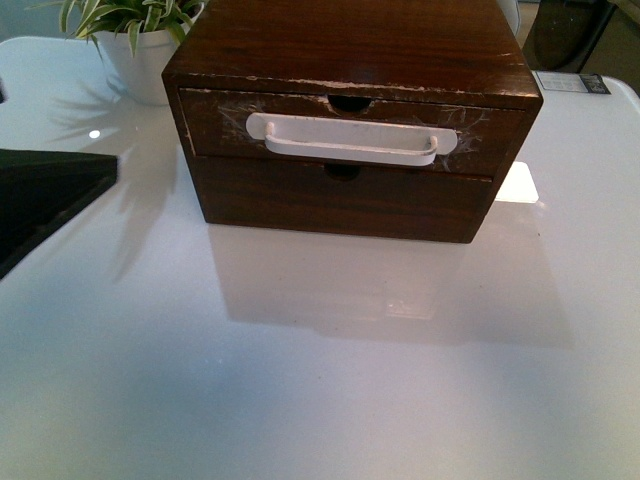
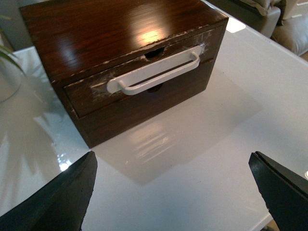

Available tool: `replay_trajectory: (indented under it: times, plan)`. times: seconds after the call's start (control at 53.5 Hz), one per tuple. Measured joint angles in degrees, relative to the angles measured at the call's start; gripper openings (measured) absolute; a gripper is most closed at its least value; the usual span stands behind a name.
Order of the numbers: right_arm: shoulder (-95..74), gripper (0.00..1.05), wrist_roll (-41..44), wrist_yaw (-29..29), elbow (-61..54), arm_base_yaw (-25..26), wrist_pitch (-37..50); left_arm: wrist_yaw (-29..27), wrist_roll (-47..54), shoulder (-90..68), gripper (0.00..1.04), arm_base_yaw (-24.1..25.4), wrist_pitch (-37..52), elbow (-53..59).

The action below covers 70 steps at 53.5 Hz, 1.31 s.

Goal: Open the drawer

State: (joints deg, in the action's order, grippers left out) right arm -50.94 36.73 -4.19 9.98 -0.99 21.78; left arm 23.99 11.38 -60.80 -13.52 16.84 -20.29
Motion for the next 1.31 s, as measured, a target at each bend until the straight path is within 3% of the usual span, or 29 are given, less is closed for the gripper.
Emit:
replay_trajectory:
  times: [0.187,0.467,0.897,1.307]
  plan:
    - [-15.61,0.96,8.37,5.49,5.05,-4.39,5.99,2.95,8.87,-14.86,0.96,-4.52,8.79,-4.57]
    - [-33.42,0.96,19.19,10.21,13.88,-8.85,6.73,7.3,19.41,-34.29,0.96,-5.86,10.03,-16.87]
    - [-42.95,0.96,23.85,13.16,22.64,-11.06,3.69,8.0,28.79,-49.46,0.96,-5.81,4.85,-30.53]
    - [-47.5,0.96,25.31,14.34,26.71,-12.96,2.19,8.74,29.57,-55.87,0.96,-5.92,2.01,-39.8]
